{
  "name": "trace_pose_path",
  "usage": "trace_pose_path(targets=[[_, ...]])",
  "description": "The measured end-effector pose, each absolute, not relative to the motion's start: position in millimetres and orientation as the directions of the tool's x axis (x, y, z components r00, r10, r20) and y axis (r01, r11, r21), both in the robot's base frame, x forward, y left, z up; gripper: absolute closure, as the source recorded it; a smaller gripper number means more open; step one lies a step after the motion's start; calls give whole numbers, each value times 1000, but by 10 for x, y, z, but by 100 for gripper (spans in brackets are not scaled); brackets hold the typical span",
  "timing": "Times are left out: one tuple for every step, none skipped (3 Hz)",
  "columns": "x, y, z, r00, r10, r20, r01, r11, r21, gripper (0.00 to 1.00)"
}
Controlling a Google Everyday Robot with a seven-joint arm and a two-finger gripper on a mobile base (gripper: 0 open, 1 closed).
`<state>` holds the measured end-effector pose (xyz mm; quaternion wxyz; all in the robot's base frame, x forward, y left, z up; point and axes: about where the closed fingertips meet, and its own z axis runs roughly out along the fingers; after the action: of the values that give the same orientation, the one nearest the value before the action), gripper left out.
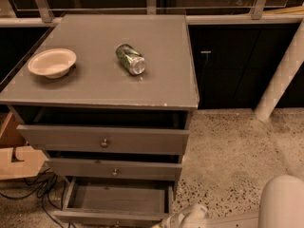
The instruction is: Close bottom drawer
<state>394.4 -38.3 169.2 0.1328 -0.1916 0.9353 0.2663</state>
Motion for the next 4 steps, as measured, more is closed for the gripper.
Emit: trace_pose_path(targets=[[3943, -383, 1692, -891, -288, -350, -429, 785, 447, 0], [3943, -383, 1692, -891, -288, -350, -429, 785, 447, 0], [3943, -383, 1692, -891, -288, -350, -429, 785, 447, 16], [3943, -382, 1691, -891, -288, -350, -429, 785, 447, 41]])
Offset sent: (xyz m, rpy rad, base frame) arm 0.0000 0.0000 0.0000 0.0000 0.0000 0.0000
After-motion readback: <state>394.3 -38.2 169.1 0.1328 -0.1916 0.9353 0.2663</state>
